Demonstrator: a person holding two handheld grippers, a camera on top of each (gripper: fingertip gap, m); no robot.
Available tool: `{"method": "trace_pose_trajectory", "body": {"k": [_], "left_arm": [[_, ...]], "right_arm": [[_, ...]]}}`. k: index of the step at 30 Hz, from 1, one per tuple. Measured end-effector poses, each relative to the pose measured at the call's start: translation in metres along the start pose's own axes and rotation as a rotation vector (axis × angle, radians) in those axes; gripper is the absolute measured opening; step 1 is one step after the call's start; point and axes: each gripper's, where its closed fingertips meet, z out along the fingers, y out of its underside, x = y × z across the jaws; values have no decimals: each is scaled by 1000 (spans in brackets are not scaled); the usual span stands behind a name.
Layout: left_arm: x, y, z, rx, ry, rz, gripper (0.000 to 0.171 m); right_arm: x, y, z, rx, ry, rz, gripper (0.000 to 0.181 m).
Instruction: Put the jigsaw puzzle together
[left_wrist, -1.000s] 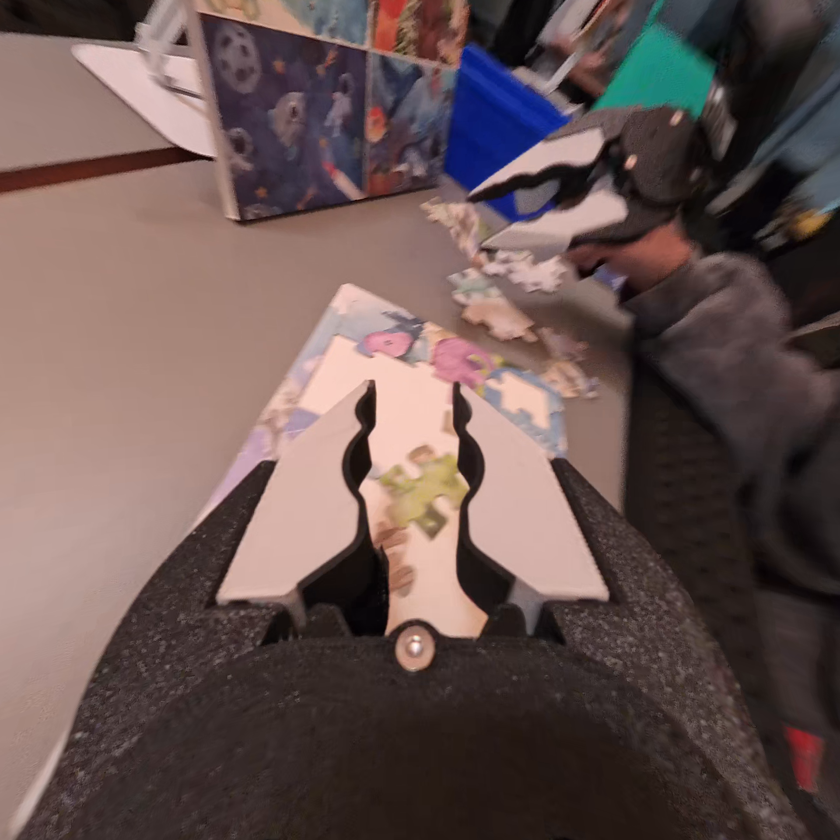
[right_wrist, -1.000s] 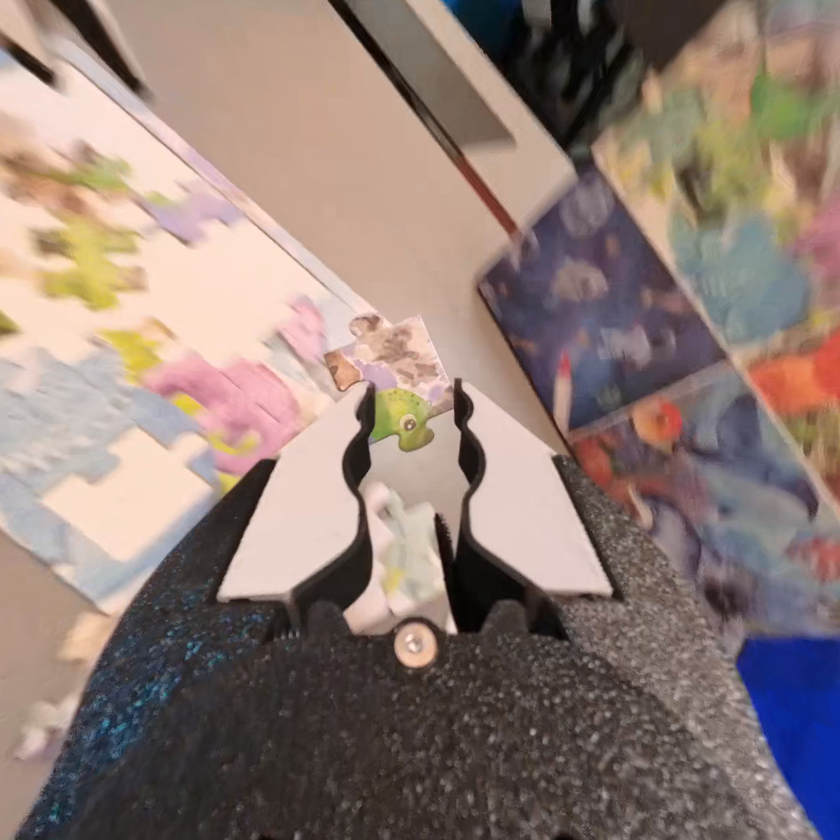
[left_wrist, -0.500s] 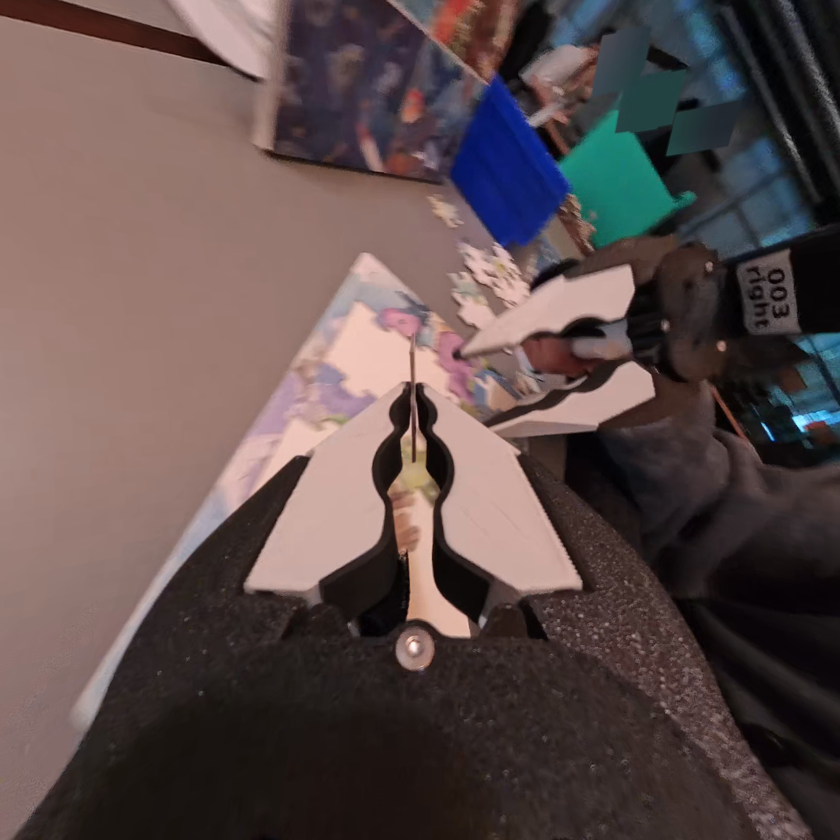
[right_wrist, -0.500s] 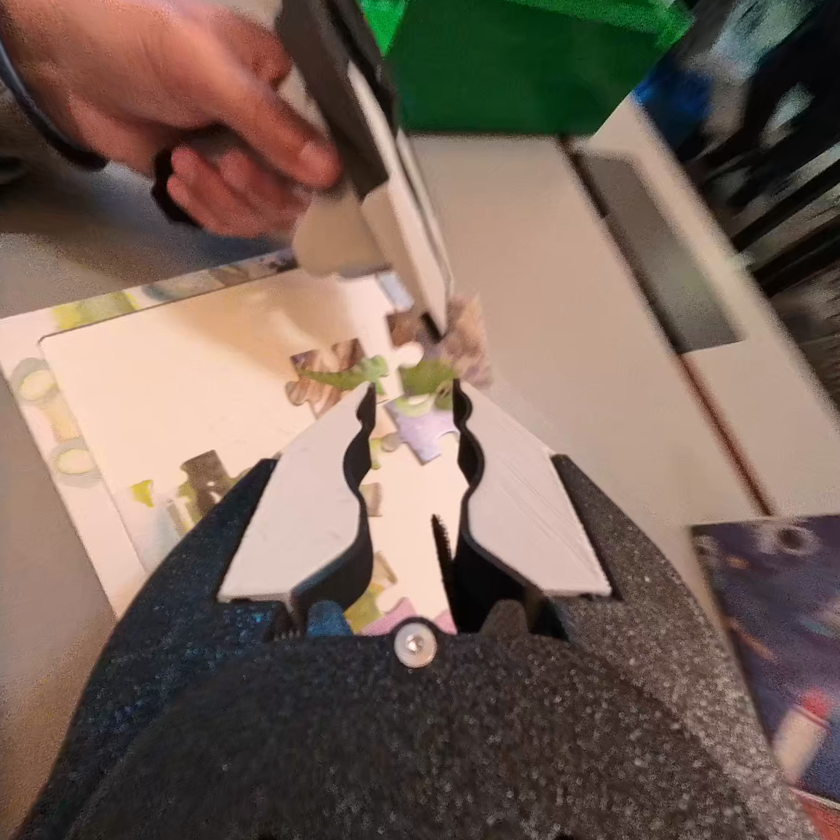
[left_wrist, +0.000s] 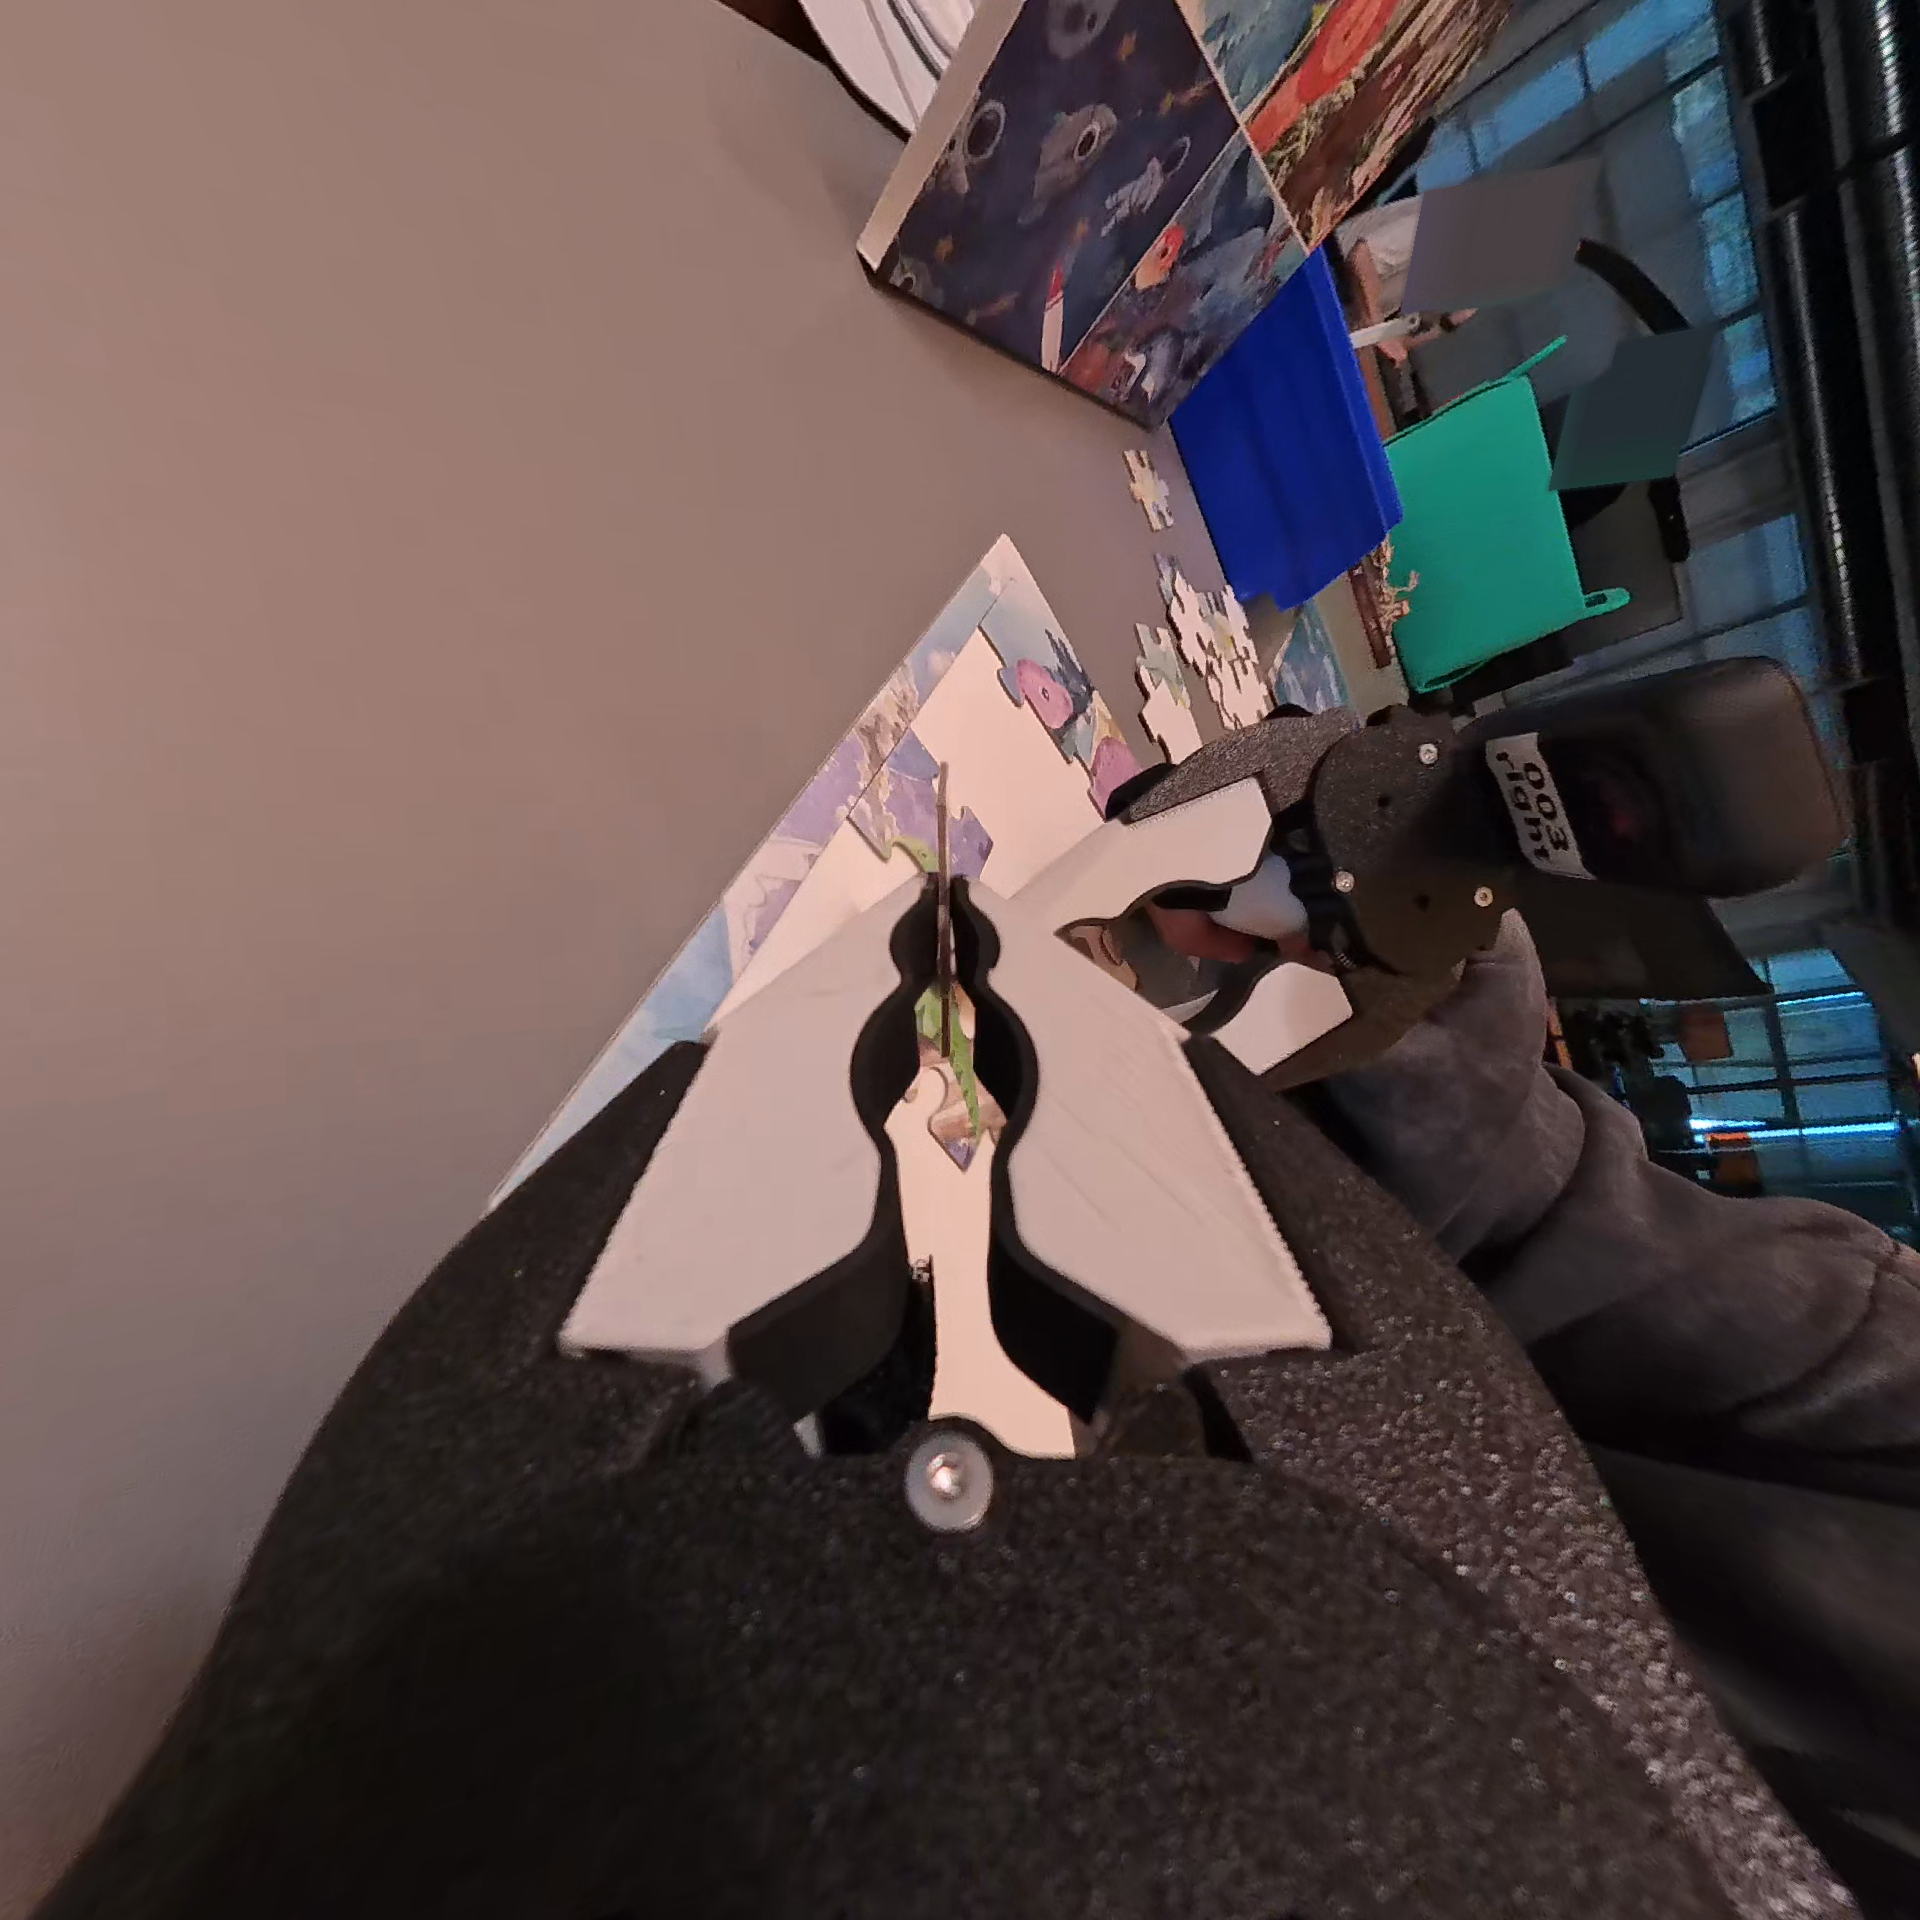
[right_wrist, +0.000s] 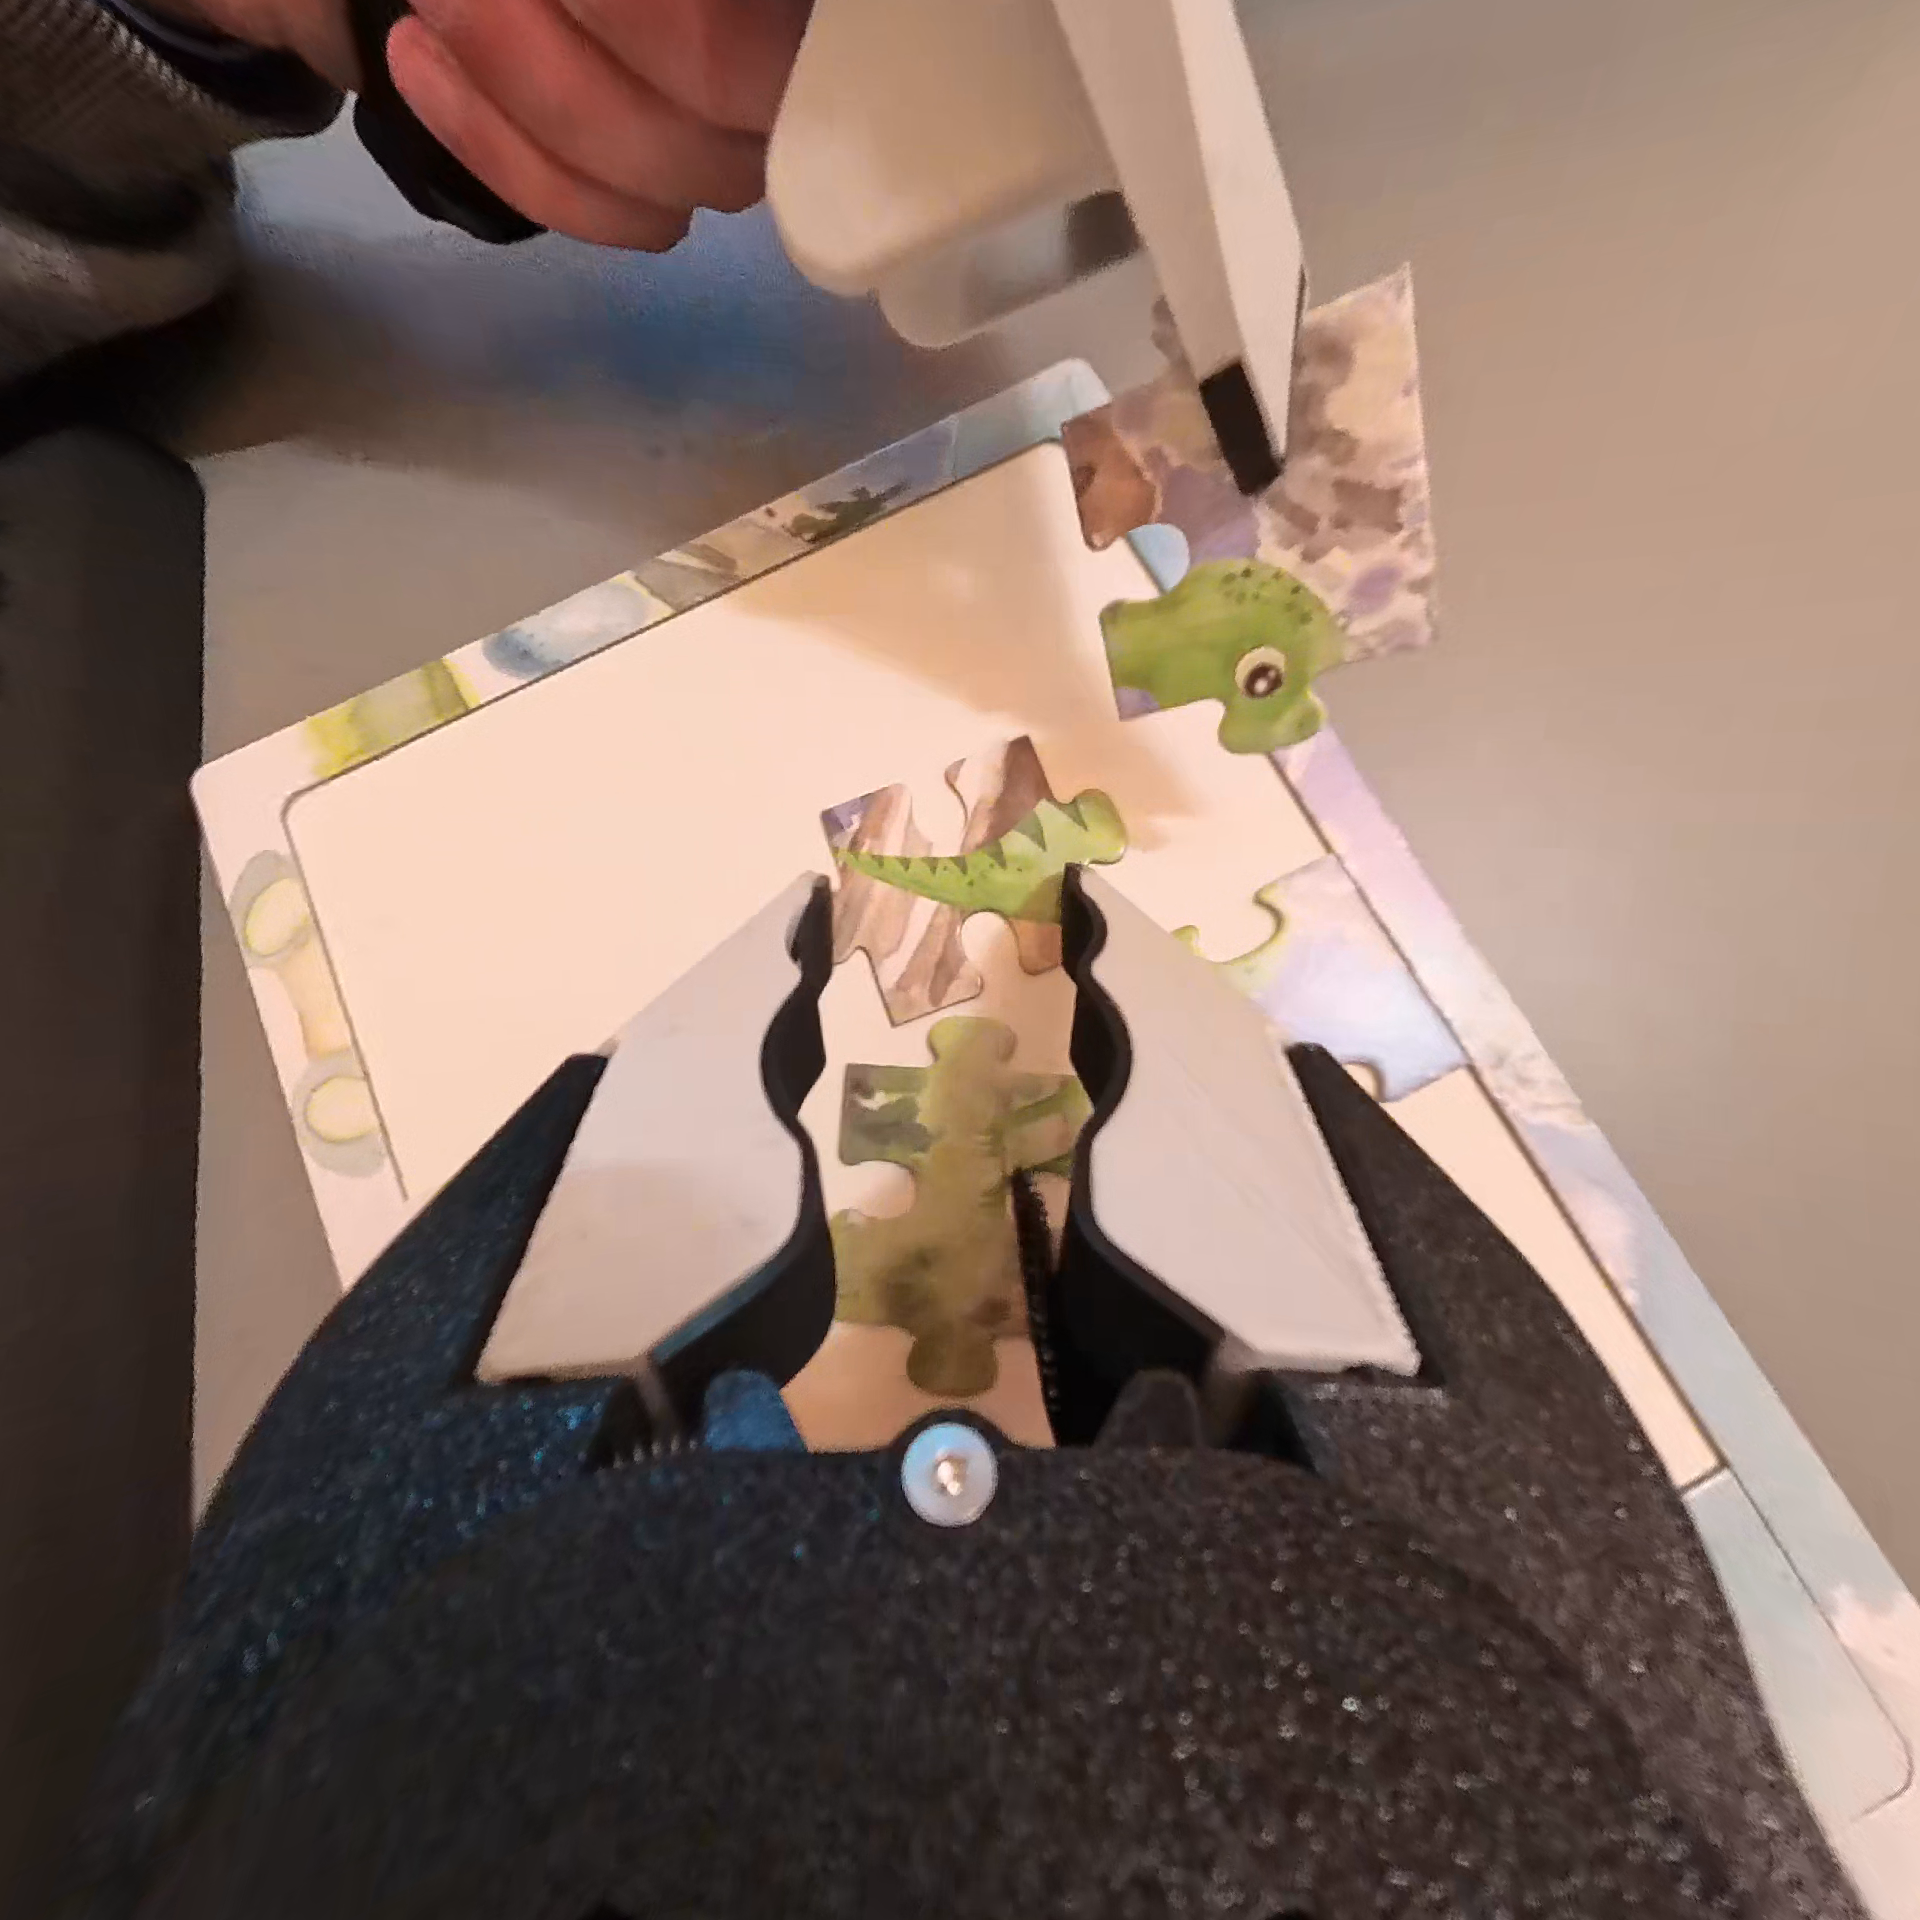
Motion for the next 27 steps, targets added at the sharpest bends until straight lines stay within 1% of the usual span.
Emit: {"method": "trace_pose_trajectory", "body": {"k": [5, 9, 11, 13, 14, 15, 17, 19, 22, 25, 27], "left_arm": [[-2, 11, 13, -52, -17, -6, 1], [-8, 12, 17, -45, -26, -47, 2], [-9, 12, 18, -34, -18, -89, 2], [-8, 13, 20, -27, 8, -154, 2], [-7, 13, 20, -18, 17, -172, 1], [-8, 14, 21, -19, 14, -180, 1], [-8, 14, 23, -15, -3, -179, 1], [-8, 14, 26, -3, -11, -189, 1], [-9, 12, 29, 25, -32, -202, 1], [-6, 15, 35, 18, -47, -193, 2], [-8, 17, 36, 12, -72, -184, 2]], "right_arm": [[-15, 0, 2, -27, -28, -42, 40], [-34, 3, 0, -42, -96, -70, 32], [-41, 4, -2, -42, -137, -73, 31], [-30, 0, -7, -10, -99, -65, 31], [-20, -4, -10, 20, -60, -48, 28], [-6, -9, -14, 49, -2, -23, 23], [26, -13, -21, 88, 142, 29, 20], [45, -13, -25, 114, 228, 70, 17], [57, -5, -21, 83, 277, 100, 10], [59, -2, -15, 47, 304, 75, 1], [60, -2, -14, 37, 317, 59, 0]]}}
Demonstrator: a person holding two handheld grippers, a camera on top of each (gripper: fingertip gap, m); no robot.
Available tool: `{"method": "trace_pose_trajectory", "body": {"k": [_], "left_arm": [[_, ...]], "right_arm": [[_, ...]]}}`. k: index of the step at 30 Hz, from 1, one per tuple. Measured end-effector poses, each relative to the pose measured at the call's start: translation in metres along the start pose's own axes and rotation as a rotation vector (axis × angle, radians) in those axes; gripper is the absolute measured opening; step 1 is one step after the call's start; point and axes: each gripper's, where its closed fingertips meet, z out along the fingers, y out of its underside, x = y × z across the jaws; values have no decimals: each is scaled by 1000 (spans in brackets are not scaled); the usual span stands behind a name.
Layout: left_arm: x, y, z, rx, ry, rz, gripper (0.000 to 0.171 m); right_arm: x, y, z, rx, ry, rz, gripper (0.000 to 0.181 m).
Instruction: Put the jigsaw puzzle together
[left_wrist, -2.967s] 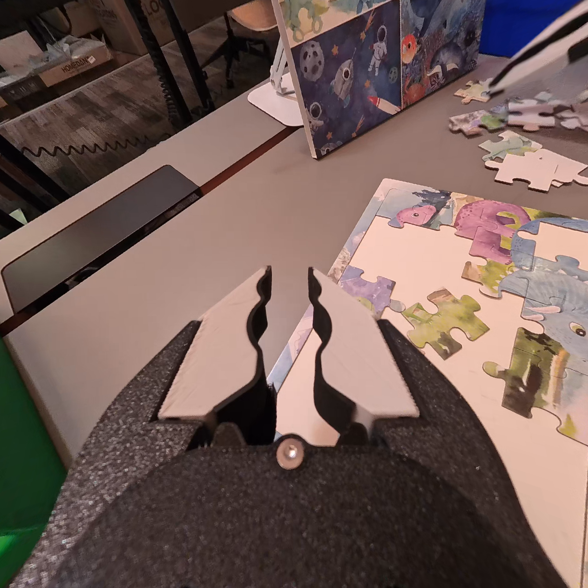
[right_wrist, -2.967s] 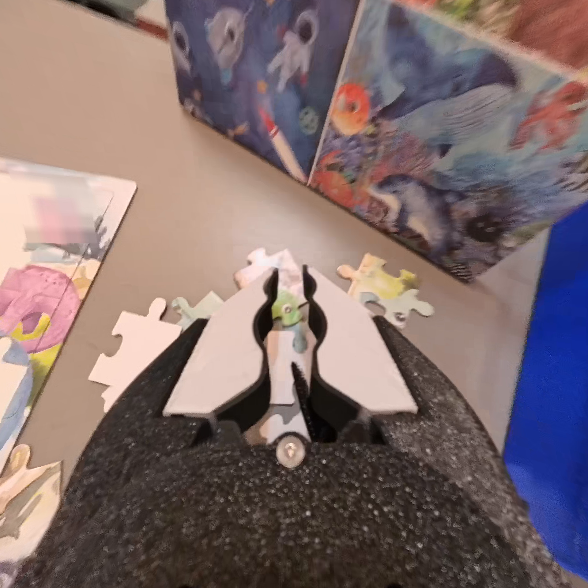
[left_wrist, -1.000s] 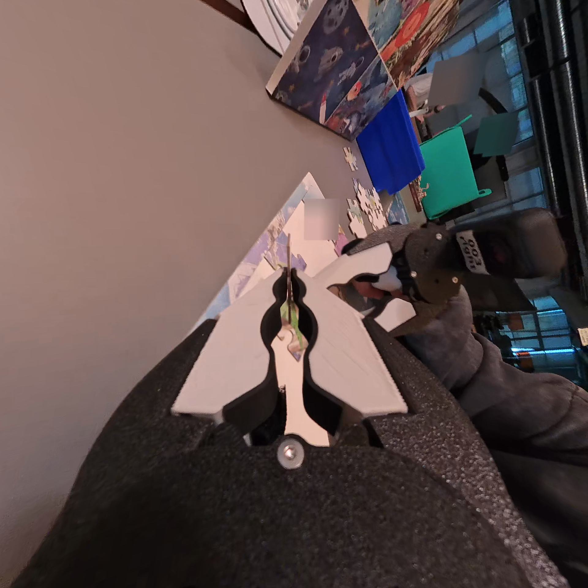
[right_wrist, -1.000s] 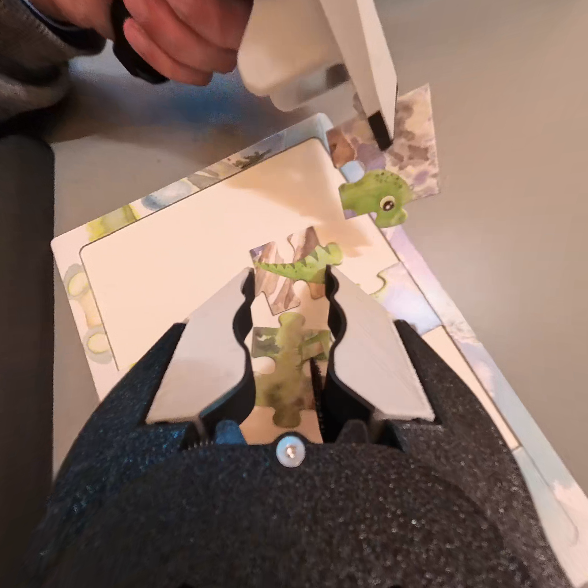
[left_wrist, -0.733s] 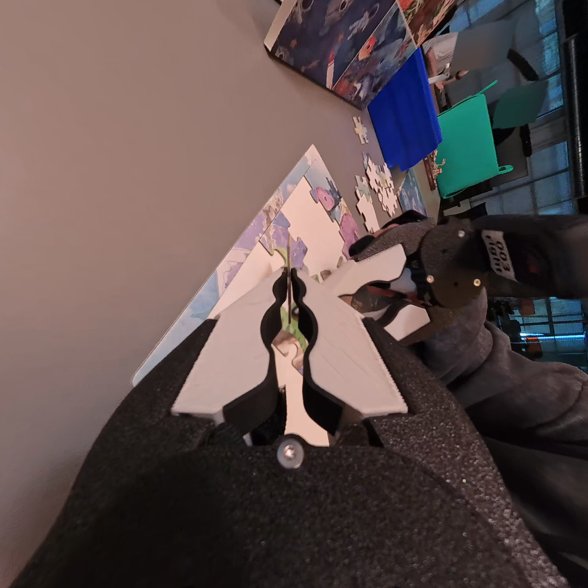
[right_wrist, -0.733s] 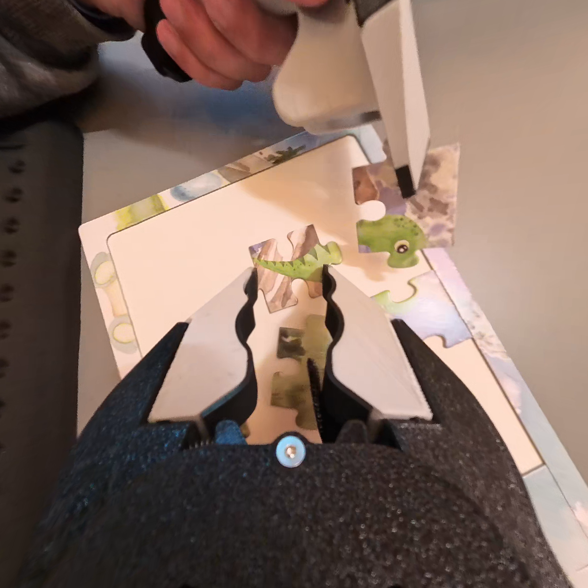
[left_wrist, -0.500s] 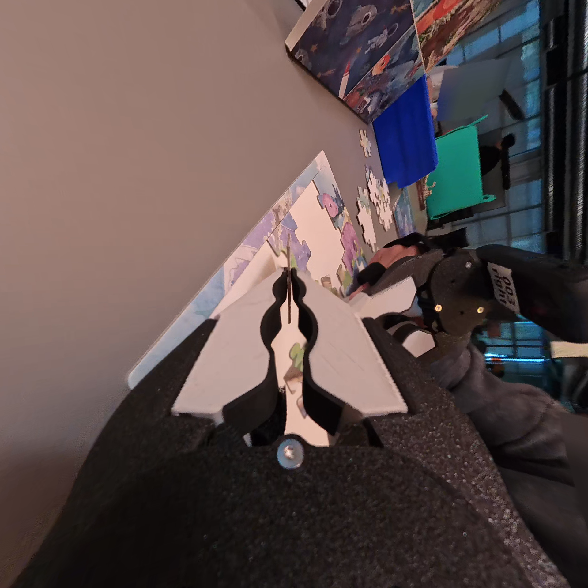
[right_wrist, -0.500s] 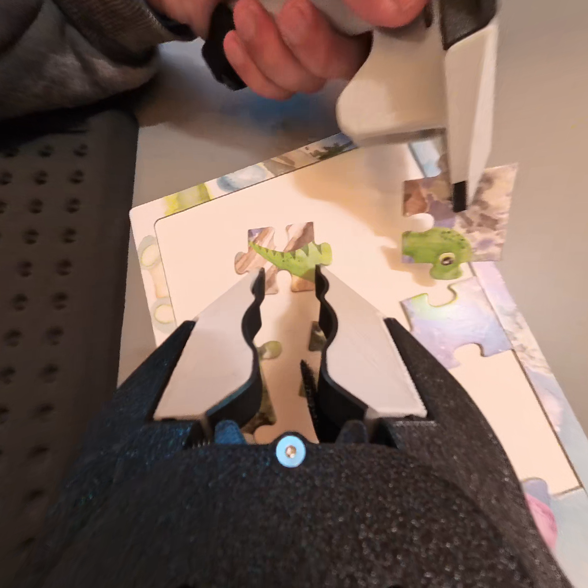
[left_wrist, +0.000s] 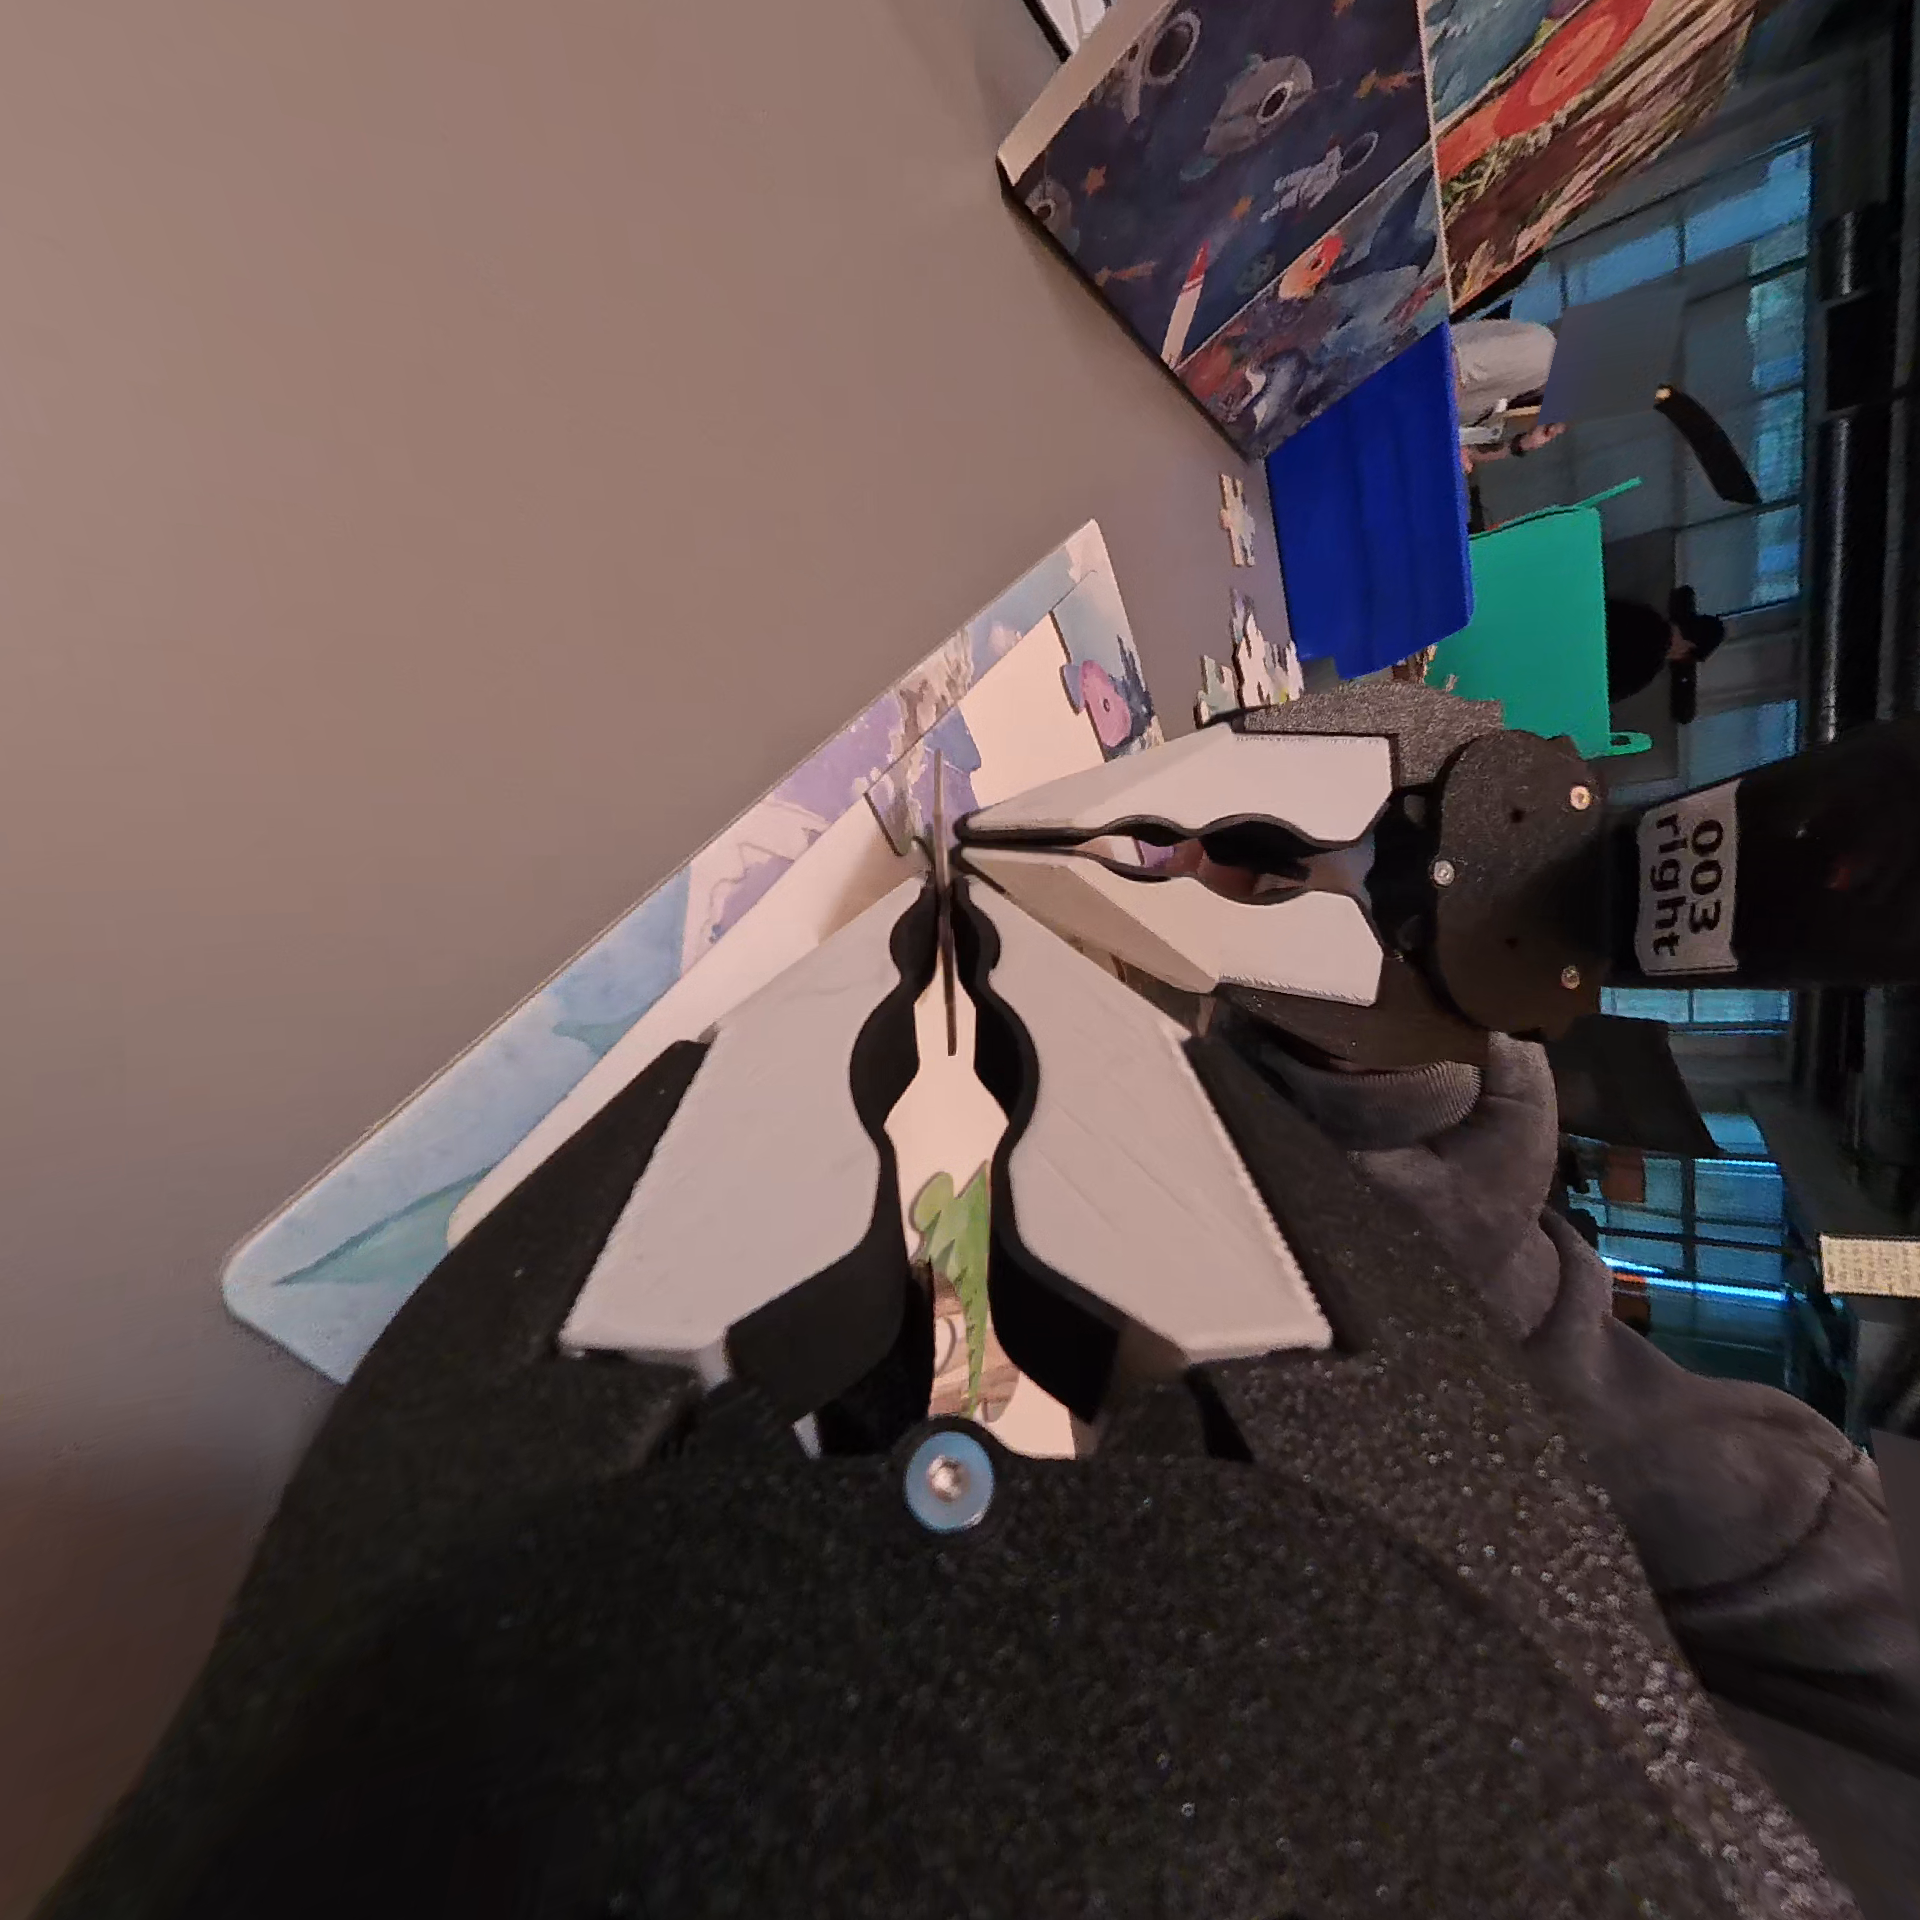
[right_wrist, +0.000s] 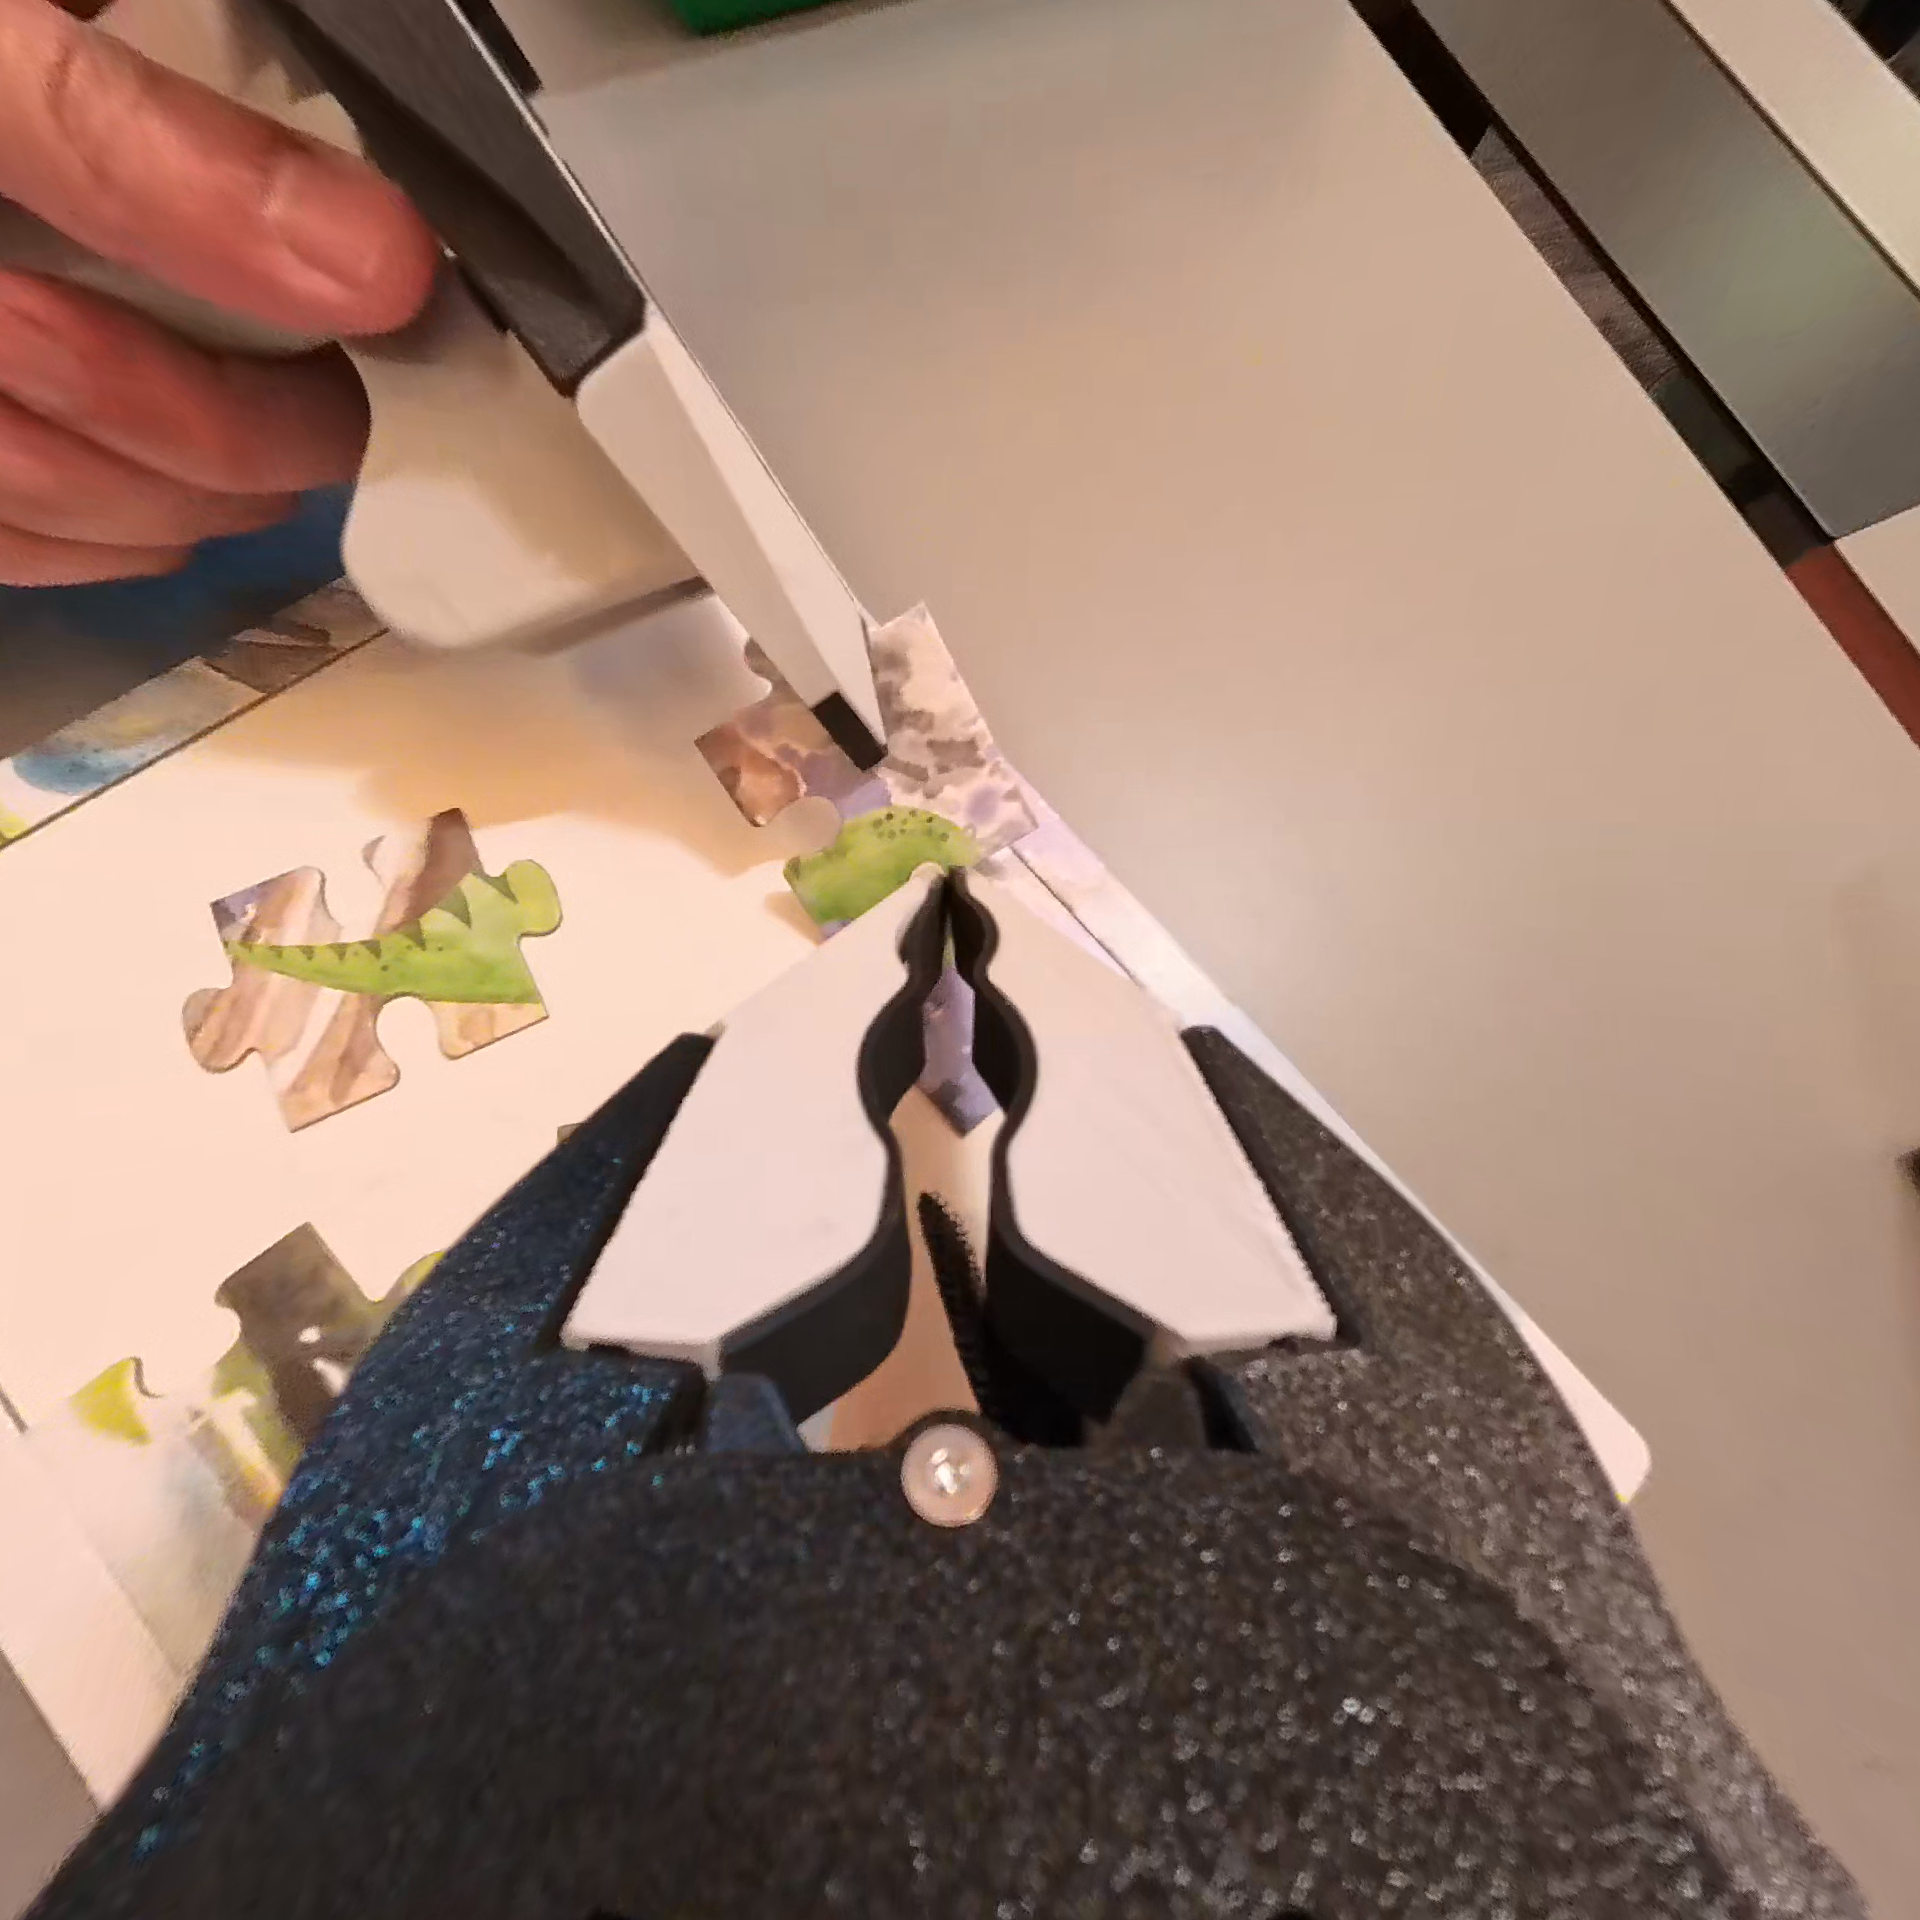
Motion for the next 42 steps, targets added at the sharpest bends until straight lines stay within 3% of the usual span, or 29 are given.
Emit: {"method": "trace_pose_trajectory", "body": {"k": [6, 16, 20, 25, 28, 32, 42], "left_arm": [[4, 23, 3, -155, -40, 103, 8], [-16, 4, -16, -98, -275, 274, 30], [-24, -8, -29, -56, -359, 334, 30], [-17, 1, -17, -127, -318, 469, 22], [-17, 8, -4, -163, -365, 593, 22], [-20, -11, -6, -64, -495, 702, 18], [-17, 6, 0, -140, -448, 646, 15]], "right_arm": [[-1, 2, 2, -14, -10, -10, 0], [-2, 6, 2, -34, -29, -7, 0], [7, 5, -13, -28, -30, -8, 0], [4, 49, -41, -188, -108, -18, 0], [5, 46, -37, -157, -91, -5, 0], [3, 40, -29, -148, -88, -13, 0], [-1, 37, -28, -148, -78, -40, 0]]}}
